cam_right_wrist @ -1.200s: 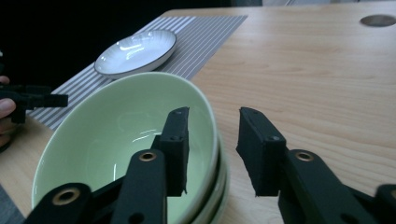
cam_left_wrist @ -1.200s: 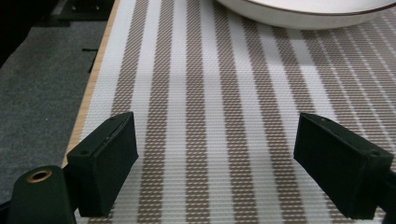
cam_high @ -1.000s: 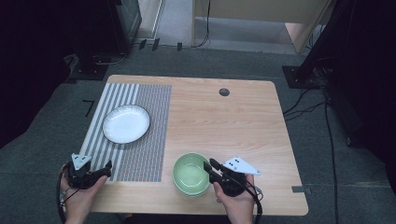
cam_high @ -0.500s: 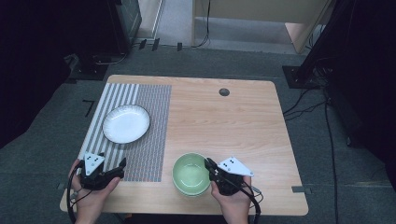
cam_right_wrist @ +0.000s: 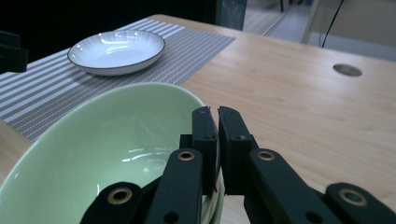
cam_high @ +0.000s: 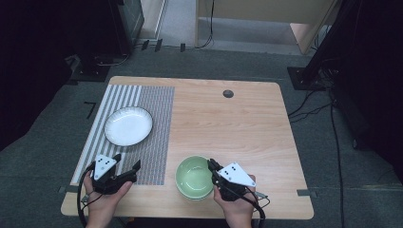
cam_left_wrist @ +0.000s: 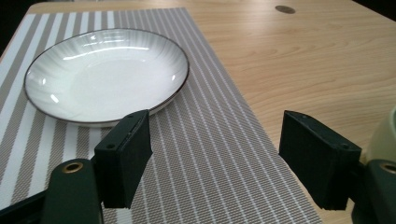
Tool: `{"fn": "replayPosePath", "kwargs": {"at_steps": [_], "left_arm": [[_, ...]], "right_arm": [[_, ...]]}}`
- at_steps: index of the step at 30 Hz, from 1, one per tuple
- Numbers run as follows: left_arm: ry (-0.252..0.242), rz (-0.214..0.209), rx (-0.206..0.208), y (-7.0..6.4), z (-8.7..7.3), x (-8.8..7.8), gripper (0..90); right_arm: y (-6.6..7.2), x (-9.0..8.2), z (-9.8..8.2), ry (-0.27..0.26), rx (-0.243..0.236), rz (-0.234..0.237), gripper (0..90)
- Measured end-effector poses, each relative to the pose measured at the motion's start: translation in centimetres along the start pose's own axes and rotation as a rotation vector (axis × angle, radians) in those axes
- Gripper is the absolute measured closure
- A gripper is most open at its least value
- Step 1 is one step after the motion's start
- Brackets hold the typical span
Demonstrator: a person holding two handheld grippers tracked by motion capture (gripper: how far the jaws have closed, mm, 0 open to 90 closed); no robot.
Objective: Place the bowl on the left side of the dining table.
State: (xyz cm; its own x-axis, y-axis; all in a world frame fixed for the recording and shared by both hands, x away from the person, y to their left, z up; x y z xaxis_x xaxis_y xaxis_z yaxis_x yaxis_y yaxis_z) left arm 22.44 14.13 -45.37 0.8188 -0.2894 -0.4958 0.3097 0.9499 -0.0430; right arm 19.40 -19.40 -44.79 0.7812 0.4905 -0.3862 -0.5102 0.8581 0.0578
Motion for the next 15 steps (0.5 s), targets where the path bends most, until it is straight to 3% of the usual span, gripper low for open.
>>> {"fn": "replayPosePath", "kwargs": {"at_steps": [7, 10, 13, 14, 15], "left_arm": [[-0.019, -0.071, 0.014, -2.3, 0.8, 0.0, 24.5], [-0.017, -0.098, 0.035, -3.6, 1.0, 0.3, 25.0], [-0.012, -0.123, 0.057, -4.8, 1.2, 0.6, 25.0], [-0.012, -0.131, 0.061, -5.2, 1.3, 0.6, 25.0], [-0.014, -0.145, 0.070, -5.8, 1.5, 0.7, 25.0]], "right_arm": [[0.2, -0.1, 0.2, -0.014, -0.034, -0.007, 88.4], [-0.1, -0.1, 0.4, 0.016, -0.008, 0.013, 88.4], [-0.8, -0.5, 0.9, 0.050, 0.078, 0.058, 87.4], [-0.8, -0.5, 0.9, 0.050, 0.078, 0.058, 87.4], [-0.9, -0.5, 1.0, 0.087, 0.084, 0.062, 81.8]]}}
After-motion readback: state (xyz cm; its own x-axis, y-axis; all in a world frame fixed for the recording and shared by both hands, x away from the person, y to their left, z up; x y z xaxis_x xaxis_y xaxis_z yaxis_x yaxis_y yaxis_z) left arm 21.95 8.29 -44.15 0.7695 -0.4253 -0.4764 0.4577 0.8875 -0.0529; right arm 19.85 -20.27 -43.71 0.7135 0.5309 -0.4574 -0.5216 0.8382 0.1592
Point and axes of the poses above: each handheld gripper's, and its own axes: x roughly forward along the jaws, z roughly out of its top, y roughly to its left, the point moved 1 cm from there along x, roughly forward along the jaws, and after that the axes turned 4 degrees about z, right-handed, at the moved point
